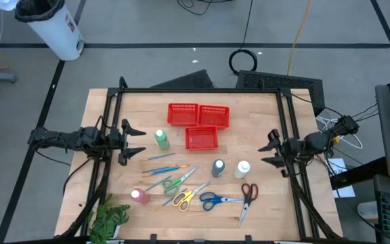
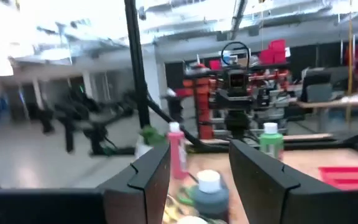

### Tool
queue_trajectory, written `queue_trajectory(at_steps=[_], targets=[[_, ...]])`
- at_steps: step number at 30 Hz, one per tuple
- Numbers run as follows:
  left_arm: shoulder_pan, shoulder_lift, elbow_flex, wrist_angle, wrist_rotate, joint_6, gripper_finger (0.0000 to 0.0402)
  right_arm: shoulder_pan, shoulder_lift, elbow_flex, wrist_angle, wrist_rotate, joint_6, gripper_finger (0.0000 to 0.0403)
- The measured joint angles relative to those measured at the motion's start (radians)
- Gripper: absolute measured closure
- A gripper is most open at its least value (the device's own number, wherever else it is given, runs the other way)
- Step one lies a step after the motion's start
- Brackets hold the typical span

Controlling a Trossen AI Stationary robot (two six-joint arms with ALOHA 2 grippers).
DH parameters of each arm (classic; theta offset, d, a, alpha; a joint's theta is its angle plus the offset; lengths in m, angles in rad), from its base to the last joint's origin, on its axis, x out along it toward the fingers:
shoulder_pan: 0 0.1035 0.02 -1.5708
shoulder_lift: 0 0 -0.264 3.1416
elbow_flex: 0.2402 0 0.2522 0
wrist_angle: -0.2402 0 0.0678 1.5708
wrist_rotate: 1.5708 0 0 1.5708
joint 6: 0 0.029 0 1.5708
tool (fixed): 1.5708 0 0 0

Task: Pick & Place Paint Supplies
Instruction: Put the white paint bottle into the top left red bin

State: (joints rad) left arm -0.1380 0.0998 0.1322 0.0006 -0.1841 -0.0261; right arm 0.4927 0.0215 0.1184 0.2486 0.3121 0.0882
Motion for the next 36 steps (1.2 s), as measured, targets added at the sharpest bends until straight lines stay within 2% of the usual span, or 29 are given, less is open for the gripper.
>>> queue_trajectory(at_steps=[3,9,12,15,21,24,29,33,36], targets=[[0.0,0.0,0.0,0.0,0.0,0.0,0.0091,0.0,0.005,0.0,0.01,0.052,0.043,0.0248],[0.0,0.0,0.0,0.0,0.0,0.0,0.0091,0.0,0.059,-0.039,-0.012,0.049,0.046,0.0248],[0.0,0.0,0.0,0.0,0.0,0.0,0.0091,0.0,0.126,-0.099,0.092,0.049,0.028,0.0238],[0.0,0.0,0.0,0.0,0.0,0.0,0.0091,0.002,0.192,-0.095,0.083,0.045,0.039,0.0203],[0.0,0.0,0.0,0.002,0.0,0.0,0.0091,0.034,0.274,-0.09,0.086,0.05,0.044,0.0104],[0.0,0.0,0.0,0.002,0.0,0.0,0.0091,0.059,0.318,-0.09,0.038,0.049,0.108,0.0077],[0.0,0.0,0.0,0.002,0.0,0.0,0.0091,0.106,0.409,-0.092,-0.074,0.049,0.267,0.0075],[0.0,0.0,0.0,0.002,0.0,0.0,0.0091,0.119,0.496,-0.092,-0.098,0.055,0.364,0.0086],[0.0,0.0,0.0,0.002,0.0,0.0,0.0091,0.118,0.577,-0.092,-0.089,0.111,0.401,0.0086]])
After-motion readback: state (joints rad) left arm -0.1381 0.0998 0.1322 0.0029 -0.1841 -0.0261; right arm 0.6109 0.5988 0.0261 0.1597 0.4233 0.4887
